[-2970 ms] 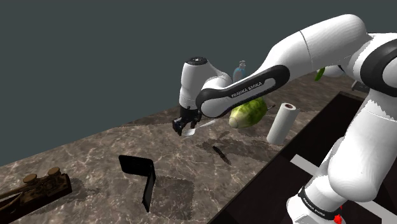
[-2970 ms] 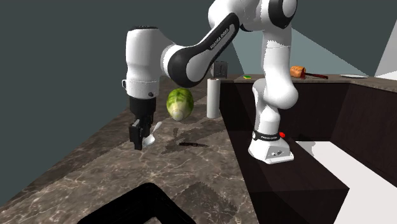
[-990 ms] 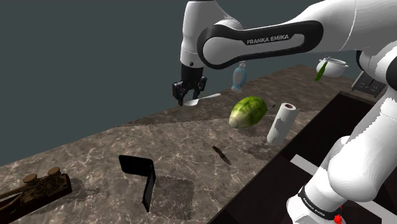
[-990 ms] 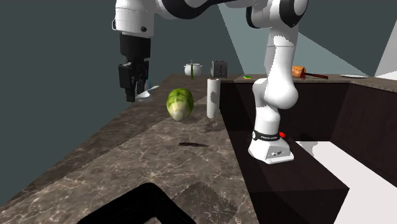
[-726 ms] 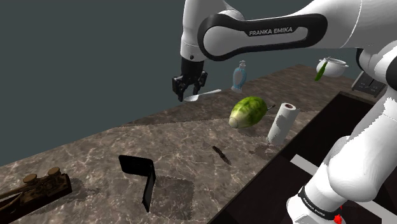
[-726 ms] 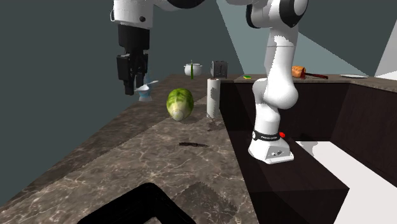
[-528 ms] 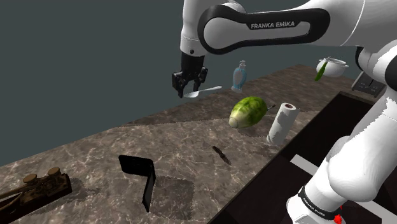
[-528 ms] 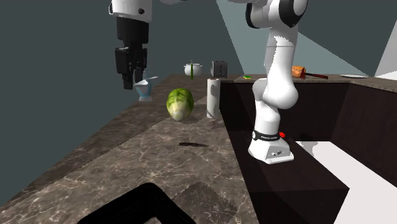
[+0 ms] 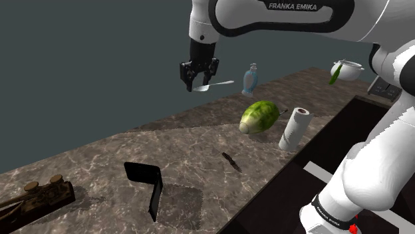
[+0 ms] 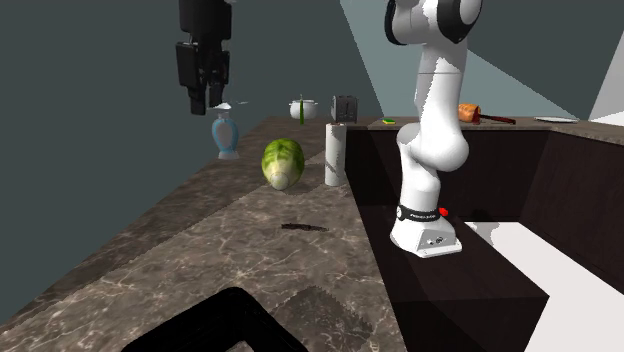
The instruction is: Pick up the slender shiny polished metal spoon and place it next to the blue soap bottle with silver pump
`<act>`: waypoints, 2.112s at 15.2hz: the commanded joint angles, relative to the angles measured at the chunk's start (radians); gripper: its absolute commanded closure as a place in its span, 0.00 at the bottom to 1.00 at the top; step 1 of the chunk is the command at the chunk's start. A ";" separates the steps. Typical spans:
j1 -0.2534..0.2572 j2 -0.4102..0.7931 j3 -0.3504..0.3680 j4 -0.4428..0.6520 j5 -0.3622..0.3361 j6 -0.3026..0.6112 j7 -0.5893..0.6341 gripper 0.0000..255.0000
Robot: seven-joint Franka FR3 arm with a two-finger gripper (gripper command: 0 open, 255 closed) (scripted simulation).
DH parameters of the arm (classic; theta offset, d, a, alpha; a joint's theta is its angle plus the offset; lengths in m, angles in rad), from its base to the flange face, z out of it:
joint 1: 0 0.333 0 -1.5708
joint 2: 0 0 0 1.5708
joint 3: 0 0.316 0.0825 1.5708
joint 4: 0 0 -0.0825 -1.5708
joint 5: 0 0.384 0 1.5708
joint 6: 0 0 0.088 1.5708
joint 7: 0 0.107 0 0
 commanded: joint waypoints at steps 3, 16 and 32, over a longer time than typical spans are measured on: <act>0.002 0.017 0.002 0.073 -0.006 -0.058 -0.003 1.00; -0.142 -0.073 -0.158 -0.026 0.054 -0.018 -0.306 1.00; -0.319 0.048 -0.351 0.115 0.096 -0.022 -0.680 1.00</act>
